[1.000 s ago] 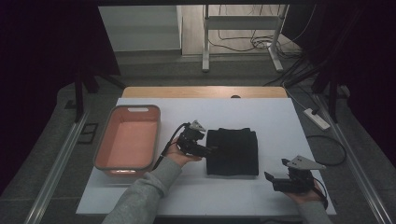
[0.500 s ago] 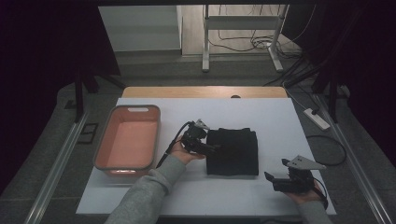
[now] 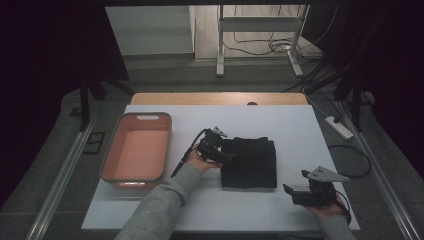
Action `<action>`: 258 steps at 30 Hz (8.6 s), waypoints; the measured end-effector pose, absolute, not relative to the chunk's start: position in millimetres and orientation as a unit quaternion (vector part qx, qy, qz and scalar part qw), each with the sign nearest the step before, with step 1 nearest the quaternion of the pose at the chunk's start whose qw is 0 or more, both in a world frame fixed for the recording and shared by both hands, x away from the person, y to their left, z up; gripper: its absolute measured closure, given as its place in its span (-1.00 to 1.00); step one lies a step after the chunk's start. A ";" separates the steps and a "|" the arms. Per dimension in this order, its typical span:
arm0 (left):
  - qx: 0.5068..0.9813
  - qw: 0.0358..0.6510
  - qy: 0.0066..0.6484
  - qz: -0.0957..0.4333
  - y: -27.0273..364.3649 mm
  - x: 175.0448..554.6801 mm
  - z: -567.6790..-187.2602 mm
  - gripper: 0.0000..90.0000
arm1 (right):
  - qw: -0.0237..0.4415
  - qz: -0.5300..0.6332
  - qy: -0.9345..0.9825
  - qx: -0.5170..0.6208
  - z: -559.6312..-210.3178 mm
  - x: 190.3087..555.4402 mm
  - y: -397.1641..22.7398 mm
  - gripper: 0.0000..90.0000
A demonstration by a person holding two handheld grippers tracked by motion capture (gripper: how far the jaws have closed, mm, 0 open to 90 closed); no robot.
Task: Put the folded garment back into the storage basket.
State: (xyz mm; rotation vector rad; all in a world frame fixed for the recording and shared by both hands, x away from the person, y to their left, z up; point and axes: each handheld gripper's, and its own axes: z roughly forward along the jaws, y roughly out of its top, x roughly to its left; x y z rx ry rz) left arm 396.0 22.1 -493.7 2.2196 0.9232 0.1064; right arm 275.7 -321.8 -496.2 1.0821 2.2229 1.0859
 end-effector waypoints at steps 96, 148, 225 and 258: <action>0.879 0.352 0.321 0.022 8.4 426.1 -514.5 0.62 | 0.222 0.390 0.802 0.395 -497.4 276.8 -323.5 -0.66; 0.858 0.435 0.270 0.038 32.7 382.9 -450.3 0.63 | 0.230 0.384 0.801 0.398 -497.6 276.9 -323.6 -0.66; 0.823 0.518 0.222 0.078 54.1 333.4 -378.5 0.64 | 0.238 0.386 0.796 0.401 -496.5 275.9 -324.7 -0.65; 0.817 0.519 0.229 0.100 77.8 327.2 -360.8 0.63 | 0.237 0.385 0.798 0.398 -496.9 276.1 -324.2 -0.65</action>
